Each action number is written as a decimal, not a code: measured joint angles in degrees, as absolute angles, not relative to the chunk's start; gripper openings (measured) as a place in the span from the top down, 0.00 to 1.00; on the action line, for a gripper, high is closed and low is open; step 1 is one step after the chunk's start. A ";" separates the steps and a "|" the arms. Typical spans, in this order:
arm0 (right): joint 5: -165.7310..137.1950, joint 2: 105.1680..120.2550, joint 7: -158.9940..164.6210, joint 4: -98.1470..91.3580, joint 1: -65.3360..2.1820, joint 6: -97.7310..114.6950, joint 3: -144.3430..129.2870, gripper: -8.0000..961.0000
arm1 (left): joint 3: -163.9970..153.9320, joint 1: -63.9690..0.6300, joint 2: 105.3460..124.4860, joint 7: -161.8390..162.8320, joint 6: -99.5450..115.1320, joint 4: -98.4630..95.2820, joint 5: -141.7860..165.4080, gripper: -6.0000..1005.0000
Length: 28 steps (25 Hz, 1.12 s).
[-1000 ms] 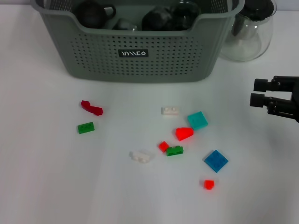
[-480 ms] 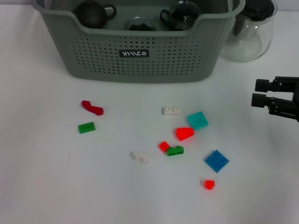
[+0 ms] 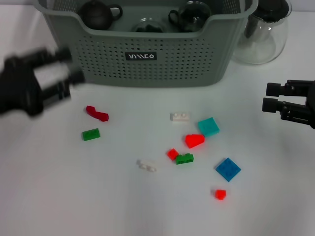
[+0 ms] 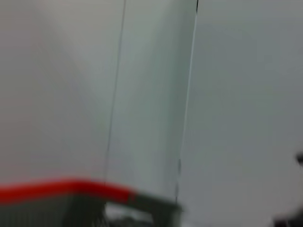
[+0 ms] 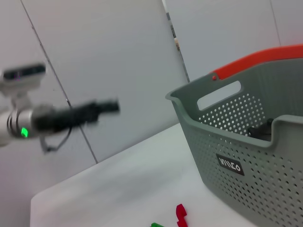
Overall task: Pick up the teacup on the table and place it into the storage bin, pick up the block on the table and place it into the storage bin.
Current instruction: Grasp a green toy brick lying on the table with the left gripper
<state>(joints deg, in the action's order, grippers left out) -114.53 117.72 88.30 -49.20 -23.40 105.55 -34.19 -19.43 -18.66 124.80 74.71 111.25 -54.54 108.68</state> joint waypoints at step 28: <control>-114.52 117.53 87.84 -46.98 -23.55 104.85 -34.43 0.49 | -11.12 -18.77 124.66 47.11 88.28 -34.15 130.43 0.47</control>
